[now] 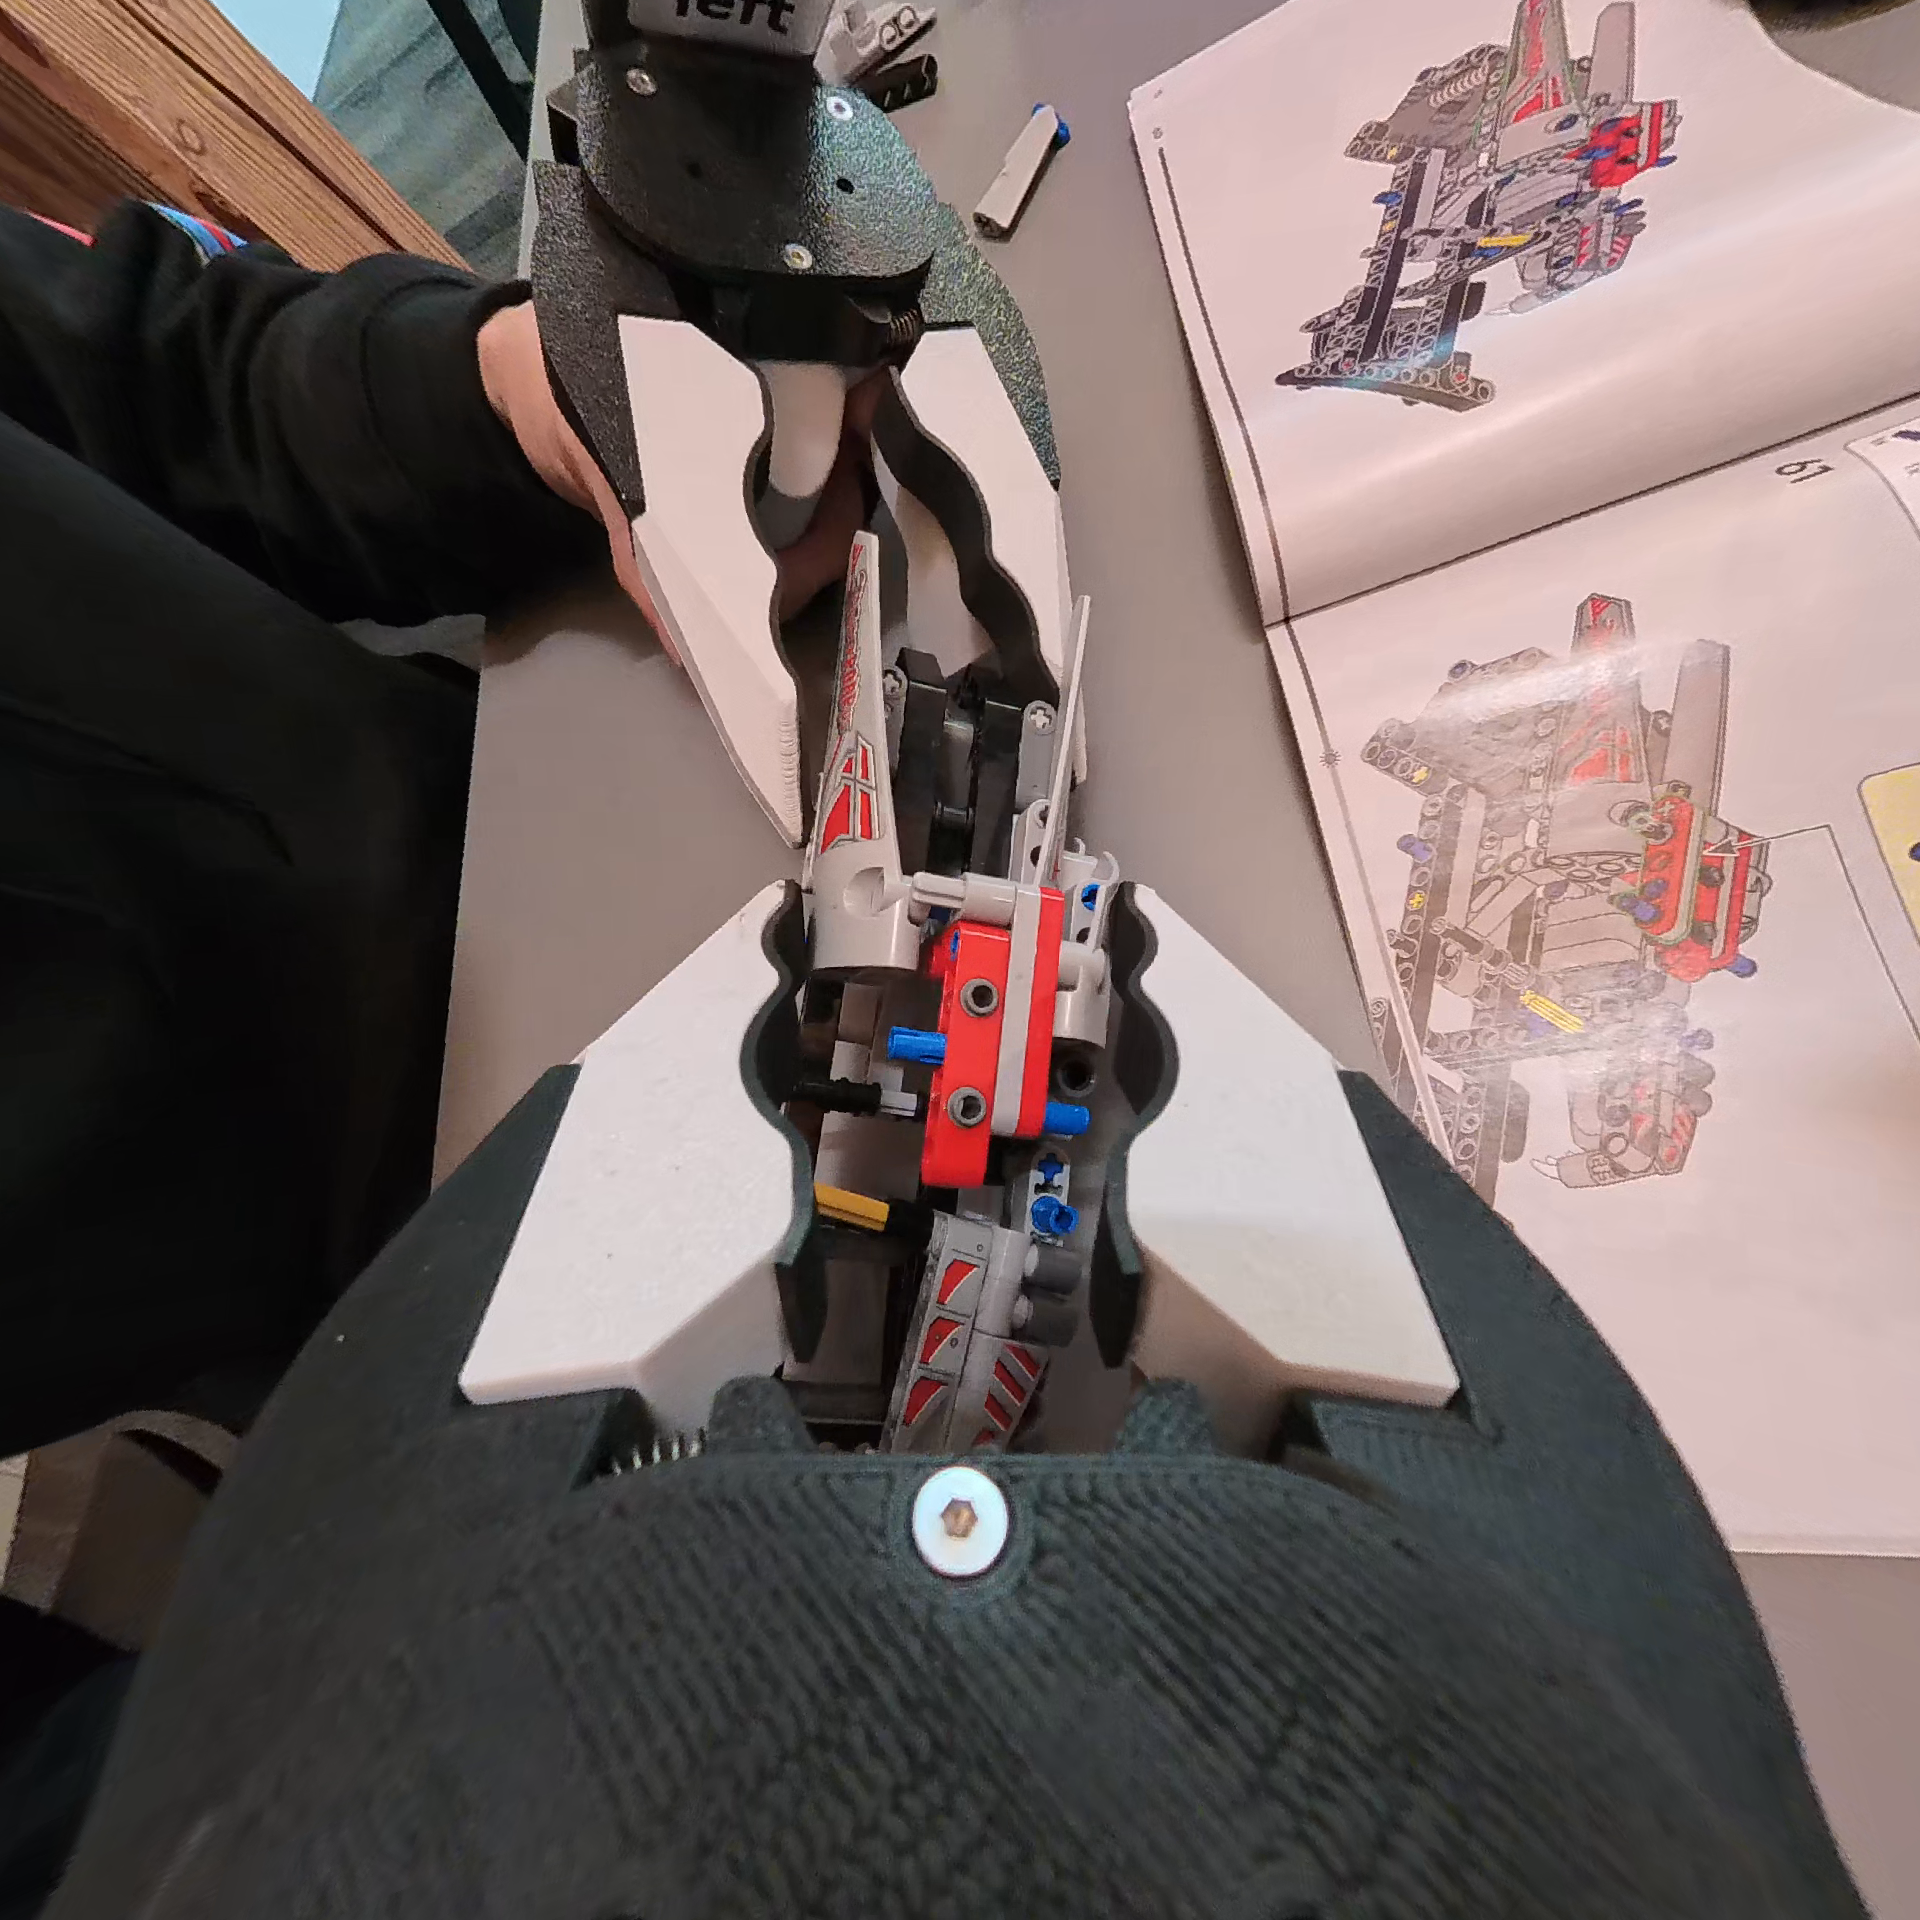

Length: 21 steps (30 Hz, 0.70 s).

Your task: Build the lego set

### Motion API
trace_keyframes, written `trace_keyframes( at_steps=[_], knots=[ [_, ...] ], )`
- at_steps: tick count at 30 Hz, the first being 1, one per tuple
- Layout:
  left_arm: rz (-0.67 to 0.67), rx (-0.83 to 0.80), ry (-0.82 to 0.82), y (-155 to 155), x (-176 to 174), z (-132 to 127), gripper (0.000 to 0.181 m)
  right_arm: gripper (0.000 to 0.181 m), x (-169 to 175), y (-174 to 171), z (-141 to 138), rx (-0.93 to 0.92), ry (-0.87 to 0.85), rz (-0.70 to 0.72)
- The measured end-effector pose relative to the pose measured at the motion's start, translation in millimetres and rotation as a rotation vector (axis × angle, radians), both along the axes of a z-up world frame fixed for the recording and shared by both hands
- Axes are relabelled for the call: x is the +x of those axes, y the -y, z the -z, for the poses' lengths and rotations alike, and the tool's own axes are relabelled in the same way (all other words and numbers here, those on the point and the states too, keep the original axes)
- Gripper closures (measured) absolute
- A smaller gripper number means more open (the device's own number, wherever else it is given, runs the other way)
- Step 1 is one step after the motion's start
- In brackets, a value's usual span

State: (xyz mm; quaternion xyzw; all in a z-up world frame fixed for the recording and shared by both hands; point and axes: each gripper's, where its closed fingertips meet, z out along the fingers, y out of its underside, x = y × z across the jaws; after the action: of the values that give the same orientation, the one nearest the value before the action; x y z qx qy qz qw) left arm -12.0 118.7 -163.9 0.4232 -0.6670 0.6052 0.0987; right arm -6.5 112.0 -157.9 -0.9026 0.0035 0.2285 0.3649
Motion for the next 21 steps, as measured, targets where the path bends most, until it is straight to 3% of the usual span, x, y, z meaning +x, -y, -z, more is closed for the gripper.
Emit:
trace_keyframes(
  at_steps=[21],
  knots=[
    [0.045,0.042,0.028,0.1,2.0,1.0,0.127,0.122,0.0,-3.6,4.8,-0.067,0.010,-0.011]
  ],
)
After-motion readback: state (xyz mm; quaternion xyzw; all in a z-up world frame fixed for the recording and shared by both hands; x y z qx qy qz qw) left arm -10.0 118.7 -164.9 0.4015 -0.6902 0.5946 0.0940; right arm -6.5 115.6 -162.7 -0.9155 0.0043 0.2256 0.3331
